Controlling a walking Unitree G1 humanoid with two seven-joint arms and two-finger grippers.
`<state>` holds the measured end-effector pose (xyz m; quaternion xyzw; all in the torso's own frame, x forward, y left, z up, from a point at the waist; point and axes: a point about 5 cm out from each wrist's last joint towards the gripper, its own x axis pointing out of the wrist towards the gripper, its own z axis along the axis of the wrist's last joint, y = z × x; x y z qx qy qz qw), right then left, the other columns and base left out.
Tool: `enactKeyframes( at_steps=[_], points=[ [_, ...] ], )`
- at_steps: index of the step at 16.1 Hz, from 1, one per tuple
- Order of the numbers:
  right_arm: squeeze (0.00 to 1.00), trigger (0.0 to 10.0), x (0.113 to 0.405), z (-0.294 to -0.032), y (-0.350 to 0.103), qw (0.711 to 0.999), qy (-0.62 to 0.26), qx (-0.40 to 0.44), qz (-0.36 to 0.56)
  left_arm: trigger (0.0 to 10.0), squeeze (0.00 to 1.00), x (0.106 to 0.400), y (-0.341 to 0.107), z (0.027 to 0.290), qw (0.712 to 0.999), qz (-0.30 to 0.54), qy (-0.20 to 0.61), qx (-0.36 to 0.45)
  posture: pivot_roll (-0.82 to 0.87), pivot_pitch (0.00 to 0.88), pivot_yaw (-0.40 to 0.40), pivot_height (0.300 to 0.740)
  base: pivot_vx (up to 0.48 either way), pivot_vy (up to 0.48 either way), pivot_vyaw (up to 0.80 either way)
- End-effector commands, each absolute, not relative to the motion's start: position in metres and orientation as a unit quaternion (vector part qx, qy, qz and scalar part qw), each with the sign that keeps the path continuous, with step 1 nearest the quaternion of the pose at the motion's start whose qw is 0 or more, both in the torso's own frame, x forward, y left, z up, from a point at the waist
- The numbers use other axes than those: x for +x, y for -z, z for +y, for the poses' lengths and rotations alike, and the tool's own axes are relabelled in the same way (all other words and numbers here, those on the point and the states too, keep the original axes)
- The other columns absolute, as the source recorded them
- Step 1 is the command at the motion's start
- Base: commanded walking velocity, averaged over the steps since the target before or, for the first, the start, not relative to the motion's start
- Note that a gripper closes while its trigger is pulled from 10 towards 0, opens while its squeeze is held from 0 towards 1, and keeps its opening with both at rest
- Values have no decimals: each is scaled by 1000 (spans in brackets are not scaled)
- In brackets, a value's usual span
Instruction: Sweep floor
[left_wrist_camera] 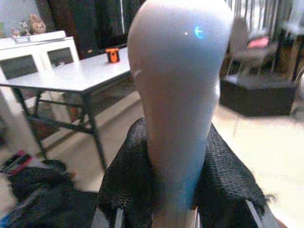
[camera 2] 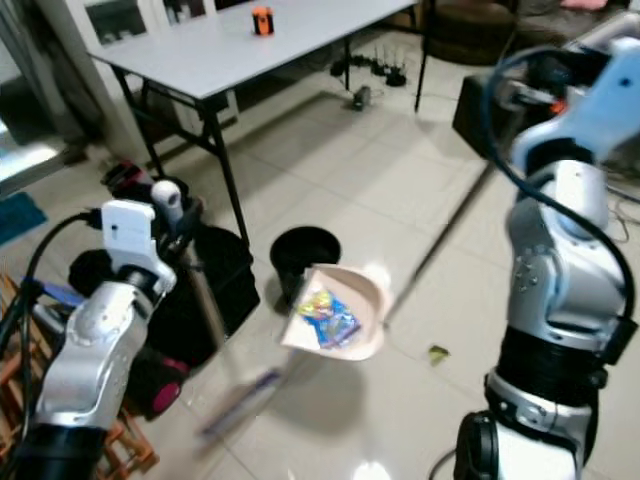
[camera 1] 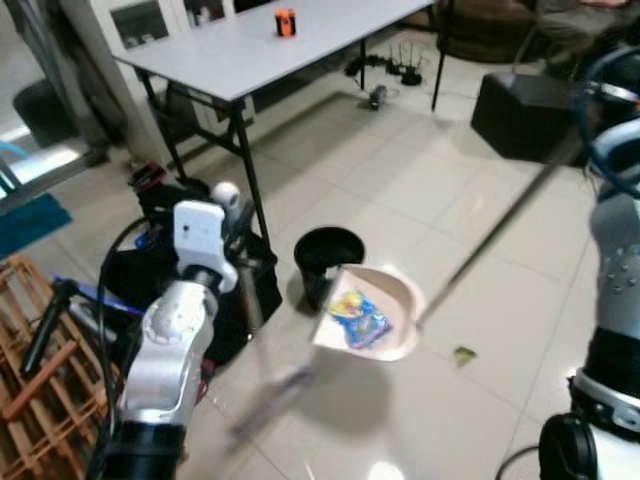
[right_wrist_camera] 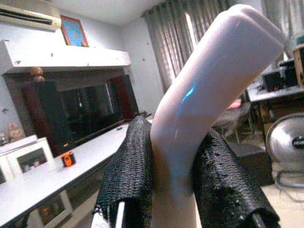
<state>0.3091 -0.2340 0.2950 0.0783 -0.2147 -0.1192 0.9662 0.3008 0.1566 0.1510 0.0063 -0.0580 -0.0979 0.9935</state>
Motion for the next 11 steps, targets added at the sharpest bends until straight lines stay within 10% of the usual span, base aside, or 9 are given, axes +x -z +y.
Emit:
enactKeyframes(
  at_steps=[1,11],
  points=[
    [0,10000,307,-223,-309,960,92,88,-250,10000,0,303,-162,164,993,-80,85,20,-19,0,48,740,382,0,0],
    [0,10000,308,-221,-309,959,90,91,-253,10000,0,304,-163,164,993,-80,88,16,-19,0,51,740,385,0,0]
  ],
)
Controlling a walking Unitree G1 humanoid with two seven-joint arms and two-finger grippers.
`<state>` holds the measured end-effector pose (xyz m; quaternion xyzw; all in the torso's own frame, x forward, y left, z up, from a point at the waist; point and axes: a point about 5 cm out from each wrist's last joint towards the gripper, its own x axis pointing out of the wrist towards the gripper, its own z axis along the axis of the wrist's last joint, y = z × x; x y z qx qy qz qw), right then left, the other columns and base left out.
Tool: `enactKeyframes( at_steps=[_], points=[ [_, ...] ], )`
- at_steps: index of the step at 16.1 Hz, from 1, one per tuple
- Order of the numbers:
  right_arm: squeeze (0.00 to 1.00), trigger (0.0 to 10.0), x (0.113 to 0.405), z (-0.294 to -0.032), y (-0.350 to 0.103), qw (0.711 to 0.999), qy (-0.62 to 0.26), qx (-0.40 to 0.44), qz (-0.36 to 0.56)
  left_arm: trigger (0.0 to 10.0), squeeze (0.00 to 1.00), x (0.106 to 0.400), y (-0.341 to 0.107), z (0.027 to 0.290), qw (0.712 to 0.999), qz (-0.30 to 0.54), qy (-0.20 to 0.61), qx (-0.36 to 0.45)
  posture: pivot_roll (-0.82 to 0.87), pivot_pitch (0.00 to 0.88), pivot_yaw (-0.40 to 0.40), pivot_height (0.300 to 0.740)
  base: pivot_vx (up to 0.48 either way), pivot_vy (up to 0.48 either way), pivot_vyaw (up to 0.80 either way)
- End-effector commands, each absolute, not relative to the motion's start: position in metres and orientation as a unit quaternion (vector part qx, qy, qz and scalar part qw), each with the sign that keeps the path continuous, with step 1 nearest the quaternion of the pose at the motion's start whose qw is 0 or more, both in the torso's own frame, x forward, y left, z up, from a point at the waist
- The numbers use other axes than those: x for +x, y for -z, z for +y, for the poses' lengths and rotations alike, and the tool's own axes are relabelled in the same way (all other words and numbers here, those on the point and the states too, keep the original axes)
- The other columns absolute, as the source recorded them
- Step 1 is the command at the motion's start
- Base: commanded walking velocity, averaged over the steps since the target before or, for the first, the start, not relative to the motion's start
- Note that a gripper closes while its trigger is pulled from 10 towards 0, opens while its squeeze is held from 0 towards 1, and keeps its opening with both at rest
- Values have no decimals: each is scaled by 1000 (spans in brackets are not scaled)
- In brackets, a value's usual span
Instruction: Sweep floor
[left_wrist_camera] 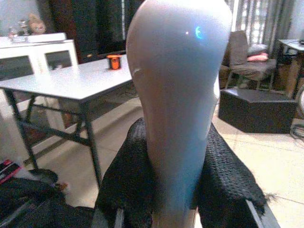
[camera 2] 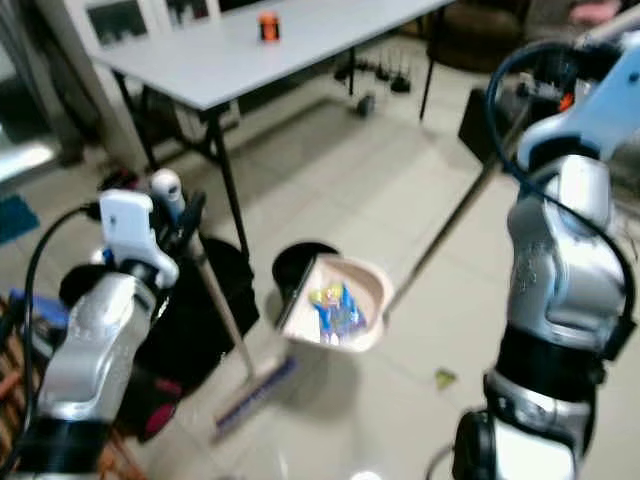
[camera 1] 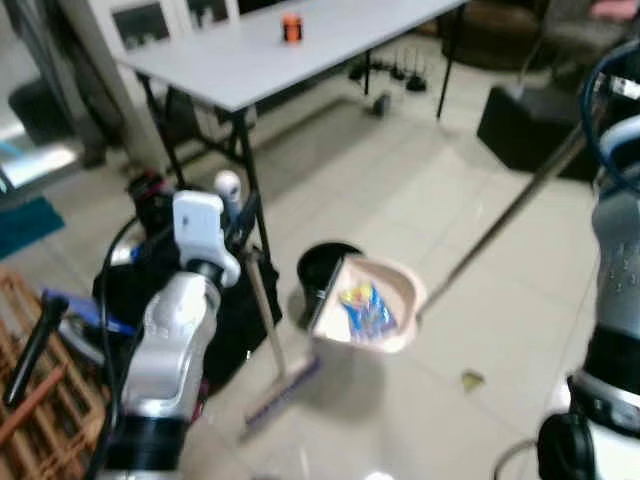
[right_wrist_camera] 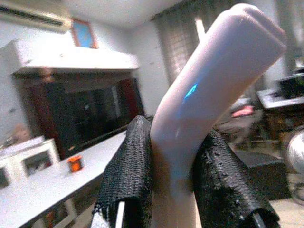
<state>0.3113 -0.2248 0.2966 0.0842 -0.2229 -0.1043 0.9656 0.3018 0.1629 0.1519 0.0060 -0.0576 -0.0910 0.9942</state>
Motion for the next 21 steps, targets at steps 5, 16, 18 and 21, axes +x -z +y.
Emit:
enactKeyframes(
  at_steps=[5,16,18,21],
  points=[
    [0,10000,308,-221,-310,959,89,91,-254,10000,0,303,-162,164,993,-77,91,24,-18,0,51,740,388,0,0],
    [0,10000,308,-221,-309,958,91,93,-254,10000,0,304,-161,165,993,-76,92,24,-22,0,56,740,389,0,0],
    [0,10000,308,-221,-309,958,91,93,-254,10000,0,304,-161,165,993,-76,92,24,-22,0,56,740,388,0,0],
    [0,10000,307,-222,-308,959,93,93,-253,10000,0,302,-160,165,993,-74,93,24,-19,0,55,740,387,0,0]
  ],
)
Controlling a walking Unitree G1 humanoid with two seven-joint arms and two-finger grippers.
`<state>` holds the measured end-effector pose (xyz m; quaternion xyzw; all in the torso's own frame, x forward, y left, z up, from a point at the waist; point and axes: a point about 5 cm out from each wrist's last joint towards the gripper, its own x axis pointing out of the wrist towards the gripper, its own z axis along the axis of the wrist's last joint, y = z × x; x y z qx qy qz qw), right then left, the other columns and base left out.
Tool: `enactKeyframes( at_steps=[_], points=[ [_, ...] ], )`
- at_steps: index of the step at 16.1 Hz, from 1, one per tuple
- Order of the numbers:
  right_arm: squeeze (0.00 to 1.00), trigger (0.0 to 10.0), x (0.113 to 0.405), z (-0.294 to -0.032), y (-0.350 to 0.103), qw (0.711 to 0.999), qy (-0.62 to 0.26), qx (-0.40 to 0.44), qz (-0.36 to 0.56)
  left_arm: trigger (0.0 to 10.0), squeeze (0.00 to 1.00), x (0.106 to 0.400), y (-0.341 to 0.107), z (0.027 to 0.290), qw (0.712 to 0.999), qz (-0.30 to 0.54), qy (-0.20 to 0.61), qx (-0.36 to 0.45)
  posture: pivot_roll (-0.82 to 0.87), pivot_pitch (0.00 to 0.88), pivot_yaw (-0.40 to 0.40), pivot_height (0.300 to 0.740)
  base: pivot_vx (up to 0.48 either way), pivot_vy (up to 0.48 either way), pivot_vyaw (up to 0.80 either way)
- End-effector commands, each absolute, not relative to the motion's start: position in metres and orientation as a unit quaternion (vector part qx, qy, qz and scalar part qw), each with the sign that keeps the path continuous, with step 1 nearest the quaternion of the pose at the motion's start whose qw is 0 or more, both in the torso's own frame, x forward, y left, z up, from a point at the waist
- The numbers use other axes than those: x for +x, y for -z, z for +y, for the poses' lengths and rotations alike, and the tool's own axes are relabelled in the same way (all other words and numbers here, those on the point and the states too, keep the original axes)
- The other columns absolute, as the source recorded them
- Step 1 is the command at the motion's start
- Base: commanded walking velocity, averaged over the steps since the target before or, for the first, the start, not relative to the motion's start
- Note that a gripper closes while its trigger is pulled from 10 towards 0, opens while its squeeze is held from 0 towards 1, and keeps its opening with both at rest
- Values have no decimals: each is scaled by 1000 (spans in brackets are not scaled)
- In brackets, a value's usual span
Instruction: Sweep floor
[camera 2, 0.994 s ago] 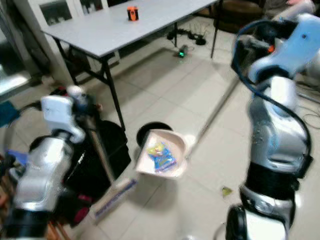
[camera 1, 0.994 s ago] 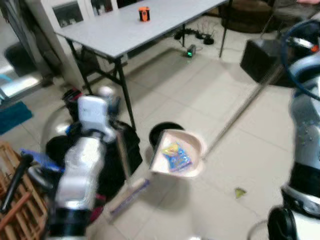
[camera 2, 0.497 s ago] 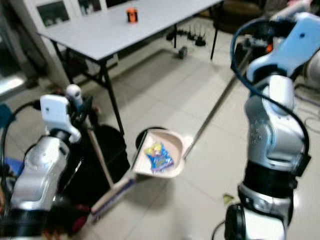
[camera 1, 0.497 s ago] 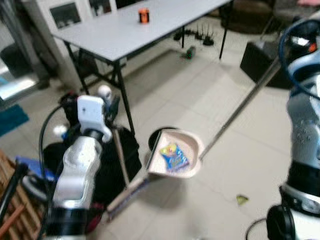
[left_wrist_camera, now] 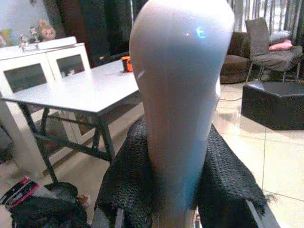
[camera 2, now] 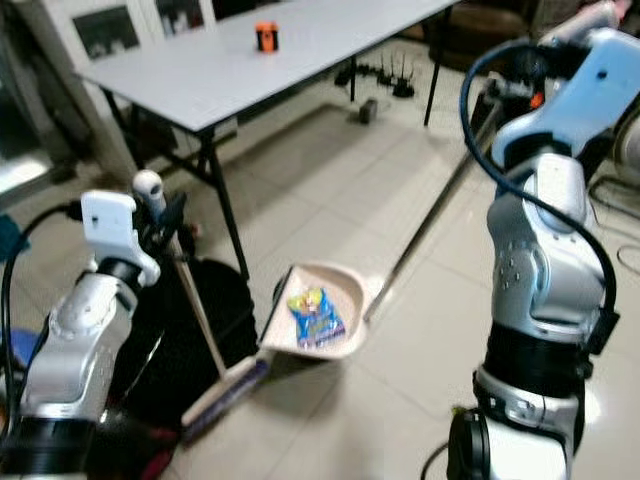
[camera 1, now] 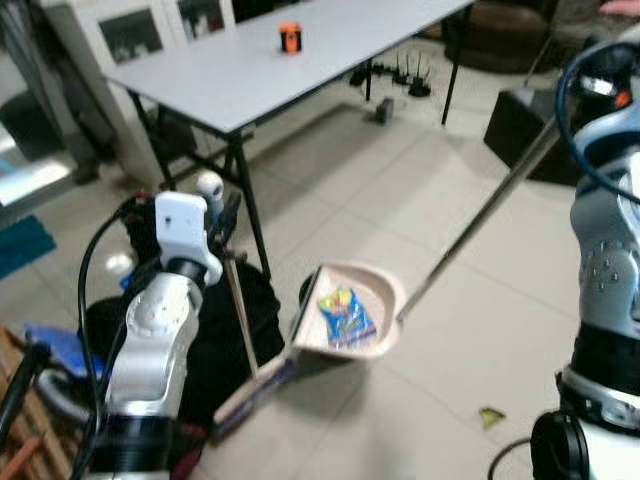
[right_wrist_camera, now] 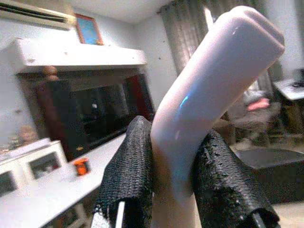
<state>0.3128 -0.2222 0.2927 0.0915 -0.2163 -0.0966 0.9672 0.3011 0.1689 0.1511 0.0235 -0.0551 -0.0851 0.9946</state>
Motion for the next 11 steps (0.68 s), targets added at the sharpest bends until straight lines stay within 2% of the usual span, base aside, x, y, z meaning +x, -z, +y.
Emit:
enactKeyframes(
  at_steps=[1,9,11],
  points=[
    [0,10000,307,-222,-307,959,93,93,-252,10000,0,302,-160,165,993,-74,93,23,-19,0,55,740,386,0,0],
    [0,10000,306,-221,-296,961,97,85,-243,10000,0,301,-160,165,993,-70,96,24,-15,0,59,740,384,0,0],
    [0,10000,307,-219,-295,961,94,79,-247,10000,0,299,-158,167,993,-66,95,19,-13,0,58,740,156,0,0]
  ],
)
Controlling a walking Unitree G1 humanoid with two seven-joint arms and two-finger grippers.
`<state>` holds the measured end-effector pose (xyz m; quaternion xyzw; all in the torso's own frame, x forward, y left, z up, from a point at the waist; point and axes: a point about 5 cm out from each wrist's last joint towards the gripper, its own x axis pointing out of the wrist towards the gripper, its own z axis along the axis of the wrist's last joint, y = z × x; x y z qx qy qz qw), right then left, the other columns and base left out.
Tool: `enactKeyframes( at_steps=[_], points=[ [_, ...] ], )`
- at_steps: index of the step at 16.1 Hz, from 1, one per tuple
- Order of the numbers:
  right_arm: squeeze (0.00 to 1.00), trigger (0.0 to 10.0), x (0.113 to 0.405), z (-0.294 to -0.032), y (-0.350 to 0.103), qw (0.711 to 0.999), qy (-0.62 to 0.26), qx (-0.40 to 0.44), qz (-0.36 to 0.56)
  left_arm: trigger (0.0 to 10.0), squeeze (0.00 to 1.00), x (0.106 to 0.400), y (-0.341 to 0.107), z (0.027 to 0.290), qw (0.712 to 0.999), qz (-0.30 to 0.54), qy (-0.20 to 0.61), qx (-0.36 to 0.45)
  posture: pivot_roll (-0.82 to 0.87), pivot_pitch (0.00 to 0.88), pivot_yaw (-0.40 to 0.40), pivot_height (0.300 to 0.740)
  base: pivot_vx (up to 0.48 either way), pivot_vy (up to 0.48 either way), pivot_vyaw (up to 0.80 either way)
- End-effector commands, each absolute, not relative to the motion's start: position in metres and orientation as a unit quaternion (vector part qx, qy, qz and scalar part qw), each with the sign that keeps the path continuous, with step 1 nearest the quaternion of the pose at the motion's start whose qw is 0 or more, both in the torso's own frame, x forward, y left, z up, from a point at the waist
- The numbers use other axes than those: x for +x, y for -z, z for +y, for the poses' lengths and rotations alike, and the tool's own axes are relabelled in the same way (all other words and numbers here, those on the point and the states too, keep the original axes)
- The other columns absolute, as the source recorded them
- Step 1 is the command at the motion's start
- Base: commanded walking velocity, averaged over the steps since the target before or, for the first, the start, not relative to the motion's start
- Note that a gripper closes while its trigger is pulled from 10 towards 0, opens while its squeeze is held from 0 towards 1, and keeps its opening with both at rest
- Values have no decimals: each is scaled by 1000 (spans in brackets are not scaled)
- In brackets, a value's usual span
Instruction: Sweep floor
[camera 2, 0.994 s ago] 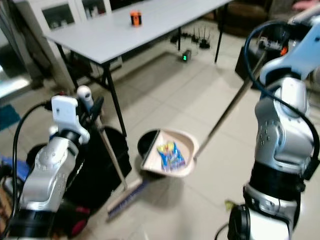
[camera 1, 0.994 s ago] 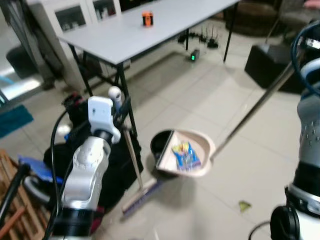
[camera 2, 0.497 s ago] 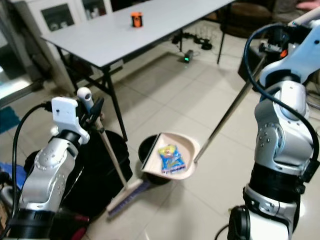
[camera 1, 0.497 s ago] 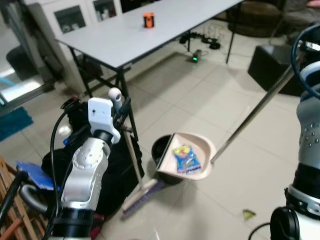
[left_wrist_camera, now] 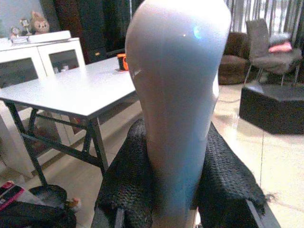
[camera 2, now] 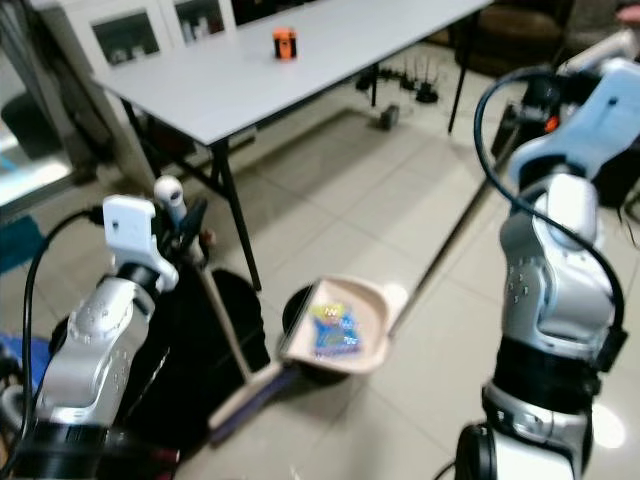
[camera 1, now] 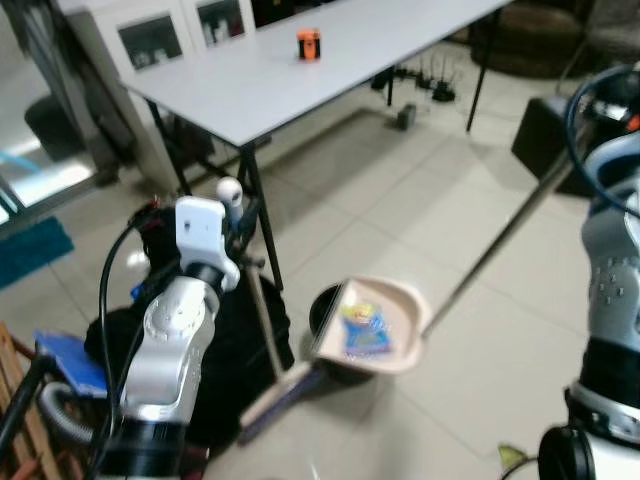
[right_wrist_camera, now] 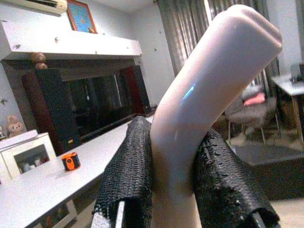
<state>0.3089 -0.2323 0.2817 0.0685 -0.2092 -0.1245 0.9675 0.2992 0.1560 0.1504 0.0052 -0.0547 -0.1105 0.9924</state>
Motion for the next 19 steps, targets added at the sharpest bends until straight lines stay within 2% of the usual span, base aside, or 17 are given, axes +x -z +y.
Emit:
enactKeyframes(
  at_steps=[1,7,19],
  points=[
    [0,10000,308,-218,-296,961,90,77,-251,10000,0,298,-157,167,993,-65,94,18,-11,0,57,740,0,0,0],
    [0,10000,312,-208,-301,954,54,32,-292,10000,0,295,-155,169,994,-62,87,26,-1,0,48,740,0,0,0],
    [0,10000,325,-129,-282,918,-110,-86,-372,10000,0,291,-154,172,994,-57,83,30,13,0,51,740,0,0,0]
  ],
)
